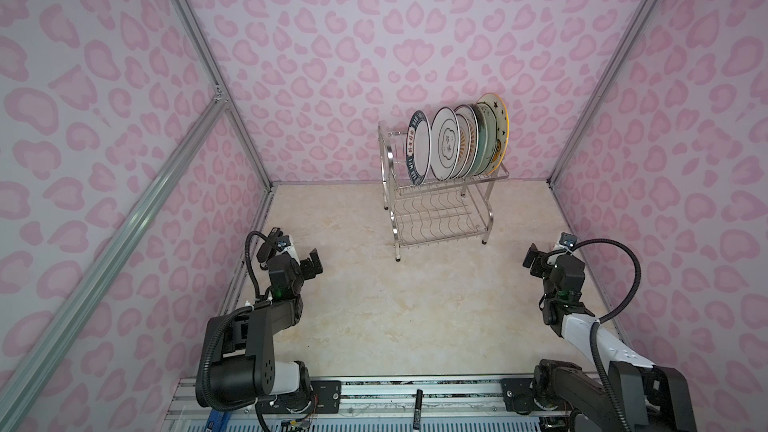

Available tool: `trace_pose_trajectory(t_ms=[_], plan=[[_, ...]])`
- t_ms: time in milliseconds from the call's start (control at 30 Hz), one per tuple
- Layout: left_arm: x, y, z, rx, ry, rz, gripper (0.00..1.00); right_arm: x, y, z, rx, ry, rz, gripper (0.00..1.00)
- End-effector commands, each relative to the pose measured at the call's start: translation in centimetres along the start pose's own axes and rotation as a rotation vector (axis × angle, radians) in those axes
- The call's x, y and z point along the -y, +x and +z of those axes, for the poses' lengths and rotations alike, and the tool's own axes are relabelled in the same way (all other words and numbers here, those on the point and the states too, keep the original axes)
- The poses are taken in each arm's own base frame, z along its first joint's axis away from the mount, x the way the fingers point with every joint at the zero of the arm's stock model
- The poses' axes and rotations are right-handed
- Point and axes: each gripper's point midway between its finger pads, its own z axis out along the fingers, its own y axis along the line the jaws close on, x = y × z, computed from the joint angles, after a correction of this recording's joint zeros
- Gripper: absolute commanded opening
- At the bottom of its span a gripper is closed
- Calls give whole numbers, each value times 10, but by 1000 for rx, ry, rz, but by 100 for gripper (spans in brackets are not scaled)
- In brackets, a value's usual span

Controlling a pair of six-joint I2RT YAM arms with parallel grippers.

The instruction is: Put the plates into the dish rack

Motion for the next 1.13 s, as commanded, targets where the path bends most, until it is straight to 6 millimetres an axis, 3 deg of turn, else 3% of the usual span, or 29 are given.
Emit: trace_pose_trajectory(t_ms=[0, 167, 367, 400, 500, 567, 1100], plan=[[21, -32, 1, 129, 96, 62, 98, -6, -5, 1, 61, -38, 23, 99], [15, -23, 2, 144, -46, 85, 98, -20, 3, 6, 103, -121, 63, 99], [16, -24, 2, 156, -45, 96, 98, -42, 26, 21, 137, -171, 10, 99], [16, -25, 3, 160, -49, 101, 98, -49, 18, 21, 184, -184, -1, 100], [18, -25, 3, 161, -53, 109, 98, -57, 30, 35, 33, -200, -49, 100], [17, -24, 3, 152, -54, 110, 98, -65, 25, 42, 62, -217, -60, 100], [17, -24, 4, 152, -54, 110, 98, -66, 27, 42, 49, -207, -79, 100]])
